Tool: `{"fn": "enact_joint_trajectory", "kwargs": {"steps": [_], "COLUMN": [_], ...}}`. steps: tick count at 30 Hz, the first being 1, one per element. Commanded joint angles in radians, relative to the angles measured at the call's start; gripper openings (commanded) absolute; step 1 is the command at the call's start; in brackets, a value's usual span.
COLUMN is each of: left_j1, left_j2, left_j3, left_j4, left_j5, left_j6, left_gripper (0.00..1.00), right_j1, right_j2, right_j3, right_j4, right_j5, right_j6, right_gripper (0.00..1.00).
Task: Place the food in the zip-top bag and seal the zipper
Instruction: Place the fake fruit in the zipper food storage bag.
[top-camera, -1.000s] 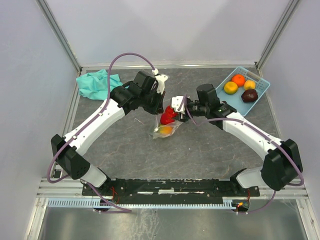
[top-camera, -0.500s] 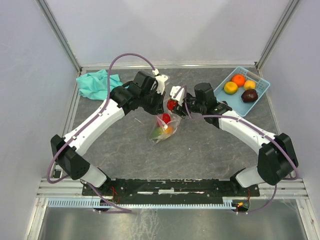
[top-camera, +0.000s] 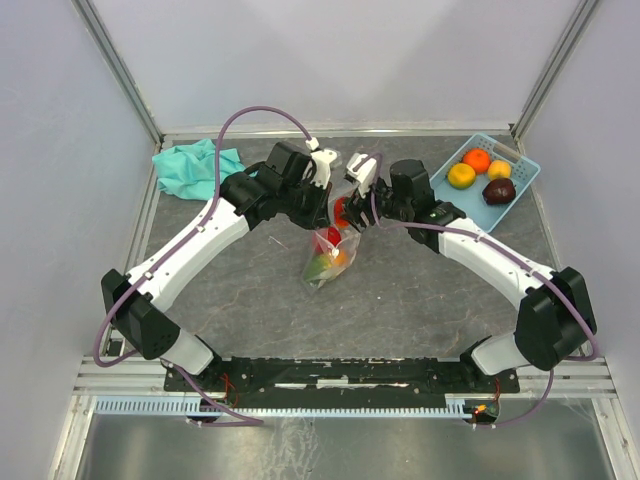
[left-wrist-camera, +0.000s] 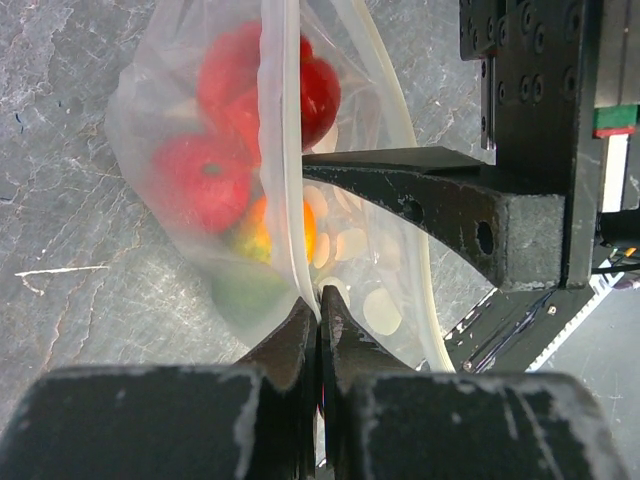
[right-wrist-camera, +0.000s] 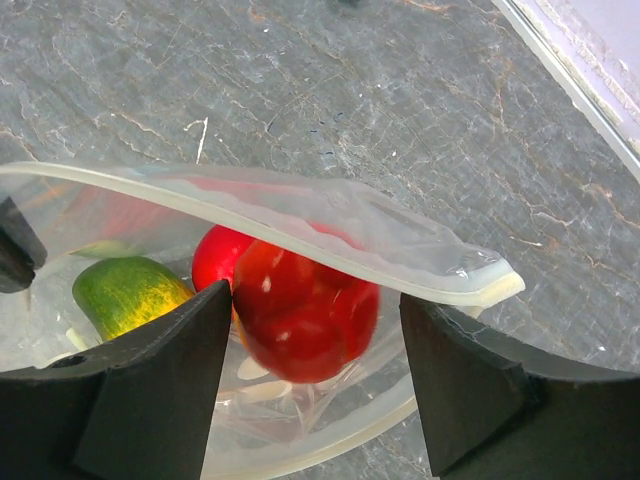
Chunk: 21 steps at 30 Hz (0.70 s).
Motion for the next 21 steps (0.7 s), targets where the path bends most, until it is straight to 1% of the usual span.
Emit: {"fn": "enact_joint_trajectory", "kwargs": {"steps": [1, 4, 10, 18, 21], "left_j1": [-0.001, -0.002, -0.002, -0.001, -0.001], "left_j2": [-0.016, -0.016, -0.017, -0.009, -0.005], "left_j3": [0.017, 0.012, 0.011, 0.014, 0.014], "left_j4": [0.053, 0.054, 0.053, 0.054, 0.054], "left_j5": [0.031, 0.028, 0.000, -0.036, -0.042], "left_j6": [-0.035, -0.044, -0.060, -0.087, -0.096], "left_gripper": [0.03, 0.03, 0.03, 0.03, 0.03], "right_j1": [0.000, 0.000, 0.000, 0.000, -0.001], "right_j2": [-0.007, -0.014, -0.058, -0.165, -0.207], "right_j3": [0.044, 0.042, 0.031, 0.067, 0.068], "right_j4": [0.035, 0.043, 0.062, -0.046, -0.107], "right_j5": [0.044, 0.083, 0.089, 0.160, 0.225], "right_j6": [0.084, 0.122, 0.214, 0.313, 0.356], "right_gripper": [0.76, 0.76, 0.76, 0.74, 0.73]}}
